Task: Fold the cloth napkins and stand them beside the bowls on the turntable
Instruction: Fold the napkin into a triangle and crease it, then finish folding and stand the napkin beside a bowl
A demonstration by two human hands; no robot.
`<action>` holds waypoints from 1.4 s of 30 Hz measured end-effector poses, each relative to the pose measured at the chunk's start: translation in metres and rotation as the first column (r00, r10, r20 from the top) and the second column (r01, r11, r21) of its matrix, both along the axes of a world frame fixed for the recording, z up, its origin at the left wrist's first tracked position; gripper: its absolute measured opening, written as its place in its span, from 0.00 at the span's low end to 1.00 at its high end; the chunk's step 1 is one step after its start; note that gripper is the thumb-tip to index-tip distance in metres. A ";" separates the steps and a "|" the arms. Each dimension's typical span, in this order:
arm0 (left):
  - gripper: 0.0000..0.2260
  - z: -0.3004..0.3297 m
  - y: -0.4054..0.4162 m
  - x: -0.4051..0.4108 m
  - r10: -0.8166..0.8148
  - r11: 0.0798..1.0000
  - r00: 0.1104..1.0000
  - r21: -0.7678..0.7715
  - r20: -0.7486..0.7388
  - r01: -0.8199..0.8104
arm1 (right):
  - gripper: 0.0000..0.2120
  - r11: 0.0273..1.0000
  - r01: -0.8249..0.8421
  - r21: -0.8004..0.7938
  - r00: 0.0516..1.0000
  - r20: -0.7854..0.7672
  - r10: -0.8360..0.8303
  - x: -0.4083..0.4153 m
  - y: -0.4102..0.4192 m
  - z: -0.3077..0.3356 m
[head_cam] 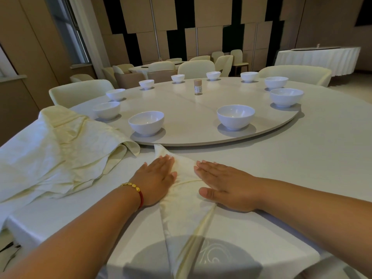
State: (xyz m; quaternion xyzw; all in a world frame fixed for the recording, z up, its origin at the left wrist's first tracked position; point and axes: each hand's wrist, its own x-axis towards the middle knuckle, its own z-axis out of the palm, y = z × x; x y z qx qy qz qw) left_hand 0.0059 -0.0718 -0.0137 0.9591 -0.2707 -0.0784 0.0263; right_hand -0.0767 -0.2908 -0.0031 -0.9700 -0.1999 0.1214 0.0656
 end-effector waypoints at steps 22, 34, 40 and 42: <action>0.23 0.004 0.049 -0.045 -0.389 0.823 0.921 -0.455 -0.013 0.341 | 0.48 0.999 0.018 0.042 1.000 0.017 -0.019 -0.004 0.003 0.003; 0.16 0.011 0.047 -0.038 -0.390 0.816 0.905 -0.519 -0.167 0.256 | 0.39 0.996 0.025 0.086 1.000 -0.007 -0.024 0.003 -0.001 -0.006; 0.08 0.012 0.024 -0.043 -0.042 0.633 0.999 -0.774 -0.019 0.011 | 0.33 0.910 0.101 0.403 0.988 -0.149 -0.043 0.010 -0.006 -0.010; 0.14 0.008 0.016 -0.037 0.071 0.542 0.988 -0.826 -0.136 -0.152 | 0.36 0.715 0.197 0.671 0.966 -0.258 -0.024 0.019 -0.008 -0.018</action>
